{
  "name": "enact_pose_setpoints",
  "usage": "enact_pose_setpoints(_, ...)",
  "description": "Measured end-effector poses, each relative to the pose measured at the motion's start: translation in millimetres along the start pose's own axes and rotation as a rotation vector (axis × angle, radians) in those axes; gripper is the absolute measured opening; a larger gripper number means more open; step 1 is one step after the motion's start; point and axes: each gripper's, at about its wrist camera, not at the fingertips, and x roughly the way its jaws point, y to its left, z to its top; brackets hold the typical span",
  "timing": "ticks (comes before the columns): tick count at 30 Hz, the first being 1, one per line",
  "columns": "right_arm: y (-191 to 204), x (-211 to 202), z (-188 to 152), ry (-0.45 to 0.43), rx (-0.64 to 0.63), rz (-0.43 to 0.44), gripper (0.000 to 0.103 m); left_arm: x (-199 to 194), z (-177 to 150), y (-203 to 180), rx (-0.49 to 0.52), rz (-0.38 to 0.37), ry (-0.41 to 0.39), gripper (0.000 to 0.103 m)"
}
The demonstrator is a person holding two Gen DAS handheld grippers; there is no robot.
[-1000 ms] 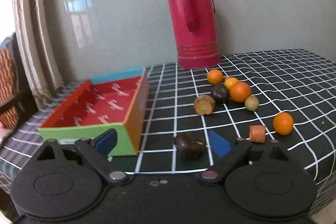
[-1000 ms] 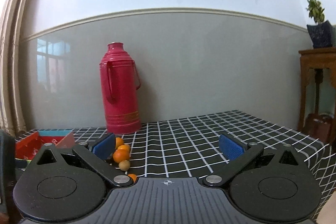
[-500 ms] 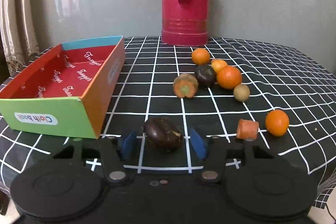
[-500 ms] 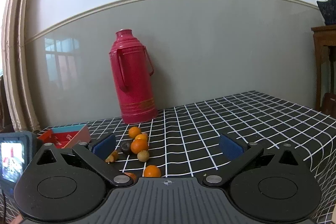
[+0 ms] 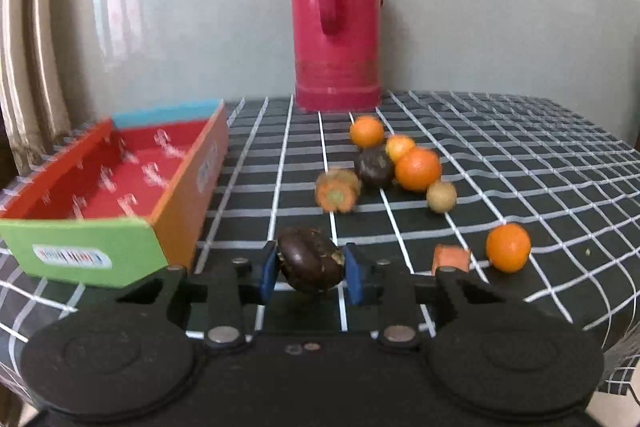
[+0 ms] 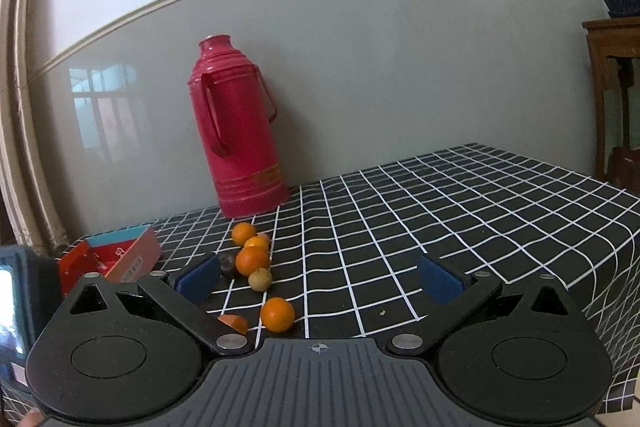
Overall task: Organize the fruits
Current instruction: 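Carry the plum with the left gripper into the red box and release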
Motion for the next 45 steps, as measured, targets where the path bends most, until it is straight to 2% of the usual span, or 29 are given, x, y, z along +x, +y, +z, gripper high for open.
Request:
enact_pose_setpoints(5, 0, 2, -3, 0.015, -0.004, -0.011, 0.103, -8, 21, 24, -0.042, 0.069, -0.043, 0.025)
enact_pose_setpoints(9, 4, 6, -4, 0.022, -0.023, -0.011, 0.103, 1, 39, 61, -0.098, 0.184, -0.038, 0.025)
enact_pose_setpoints(14, 18, 10, -6, 0.026, -0.080, 0.000, 0.103, 22, 52, 109, -0.160, 0.319, 0.010, 0.025)
enact_pose_setpoints(19, 33, 24, -9, 0.088, -0.132, -0.012, 0.103, 37, 49, 140, -0.215, 0.384, 0.087, 0.025)
enact_pose_setpoints(25, 42, 45, -12, 0.191, -0.143, 0.039, 0.103, 39, 47, 158, -0.257, 0.420, 0.142, 0.027)
enact_pose_setpoints(26, 44, 48, -11, 0.198, -0.151, 0.056, 0.103, 37, 48, 158, -0.262, 0.424, 0.141, 0.032)
enact_pose_setpoints(30, 52, 52, -8, 0.188, -0.191, 0.085, 0.103, 34, 51, 160, -0.301, 0.418, 0.146, 0.034)
enact_pose_setpoints(31, 55, 57, -7, 0.199, -0.206, 0.082, 0.103, 31, 51, 160, -0.311, 0.408, 0.143, 0.040)
enact_pose_setpoints(32, 58, 62, -7, 0.216, -0.220, 0.076, 0.103, 29, 52, 162, -0.317, 0.400, 0.134, 0.051)
enact_pose_setpoints(34, 60, 70, -8, 0.233, -0.220, 0.108, 0.103, 20, 53, 157, -0.311, 0.392, 0.097, 0.059)
enact_pose_setpoints(37, 62, 74, -11, 0.222, -0.198, 0.168, 0.103, 2, 55, 149, -0.274, 0.381, 0.028, 0.064)
enact_pose_setpoints(40, 68, 78, -17, 0.225, -0.210, 0.189, 0.103, -15, 55, 146, -0.263, 0.379, -0.029, 0.072)
enact_pose_setpoints(44, 76, 82, -22, 0.216, -0.208, 0.197, 0.103, -33, 53, 156, -0.283, 0.425, -0.074, 0.075)
enact_pose_setpoints(45, 77, 83, -23, 0.212, -0.204, 0.199, 0.098, -36, 53, 160, -0.291, 0.437, -0.083, 0.075)
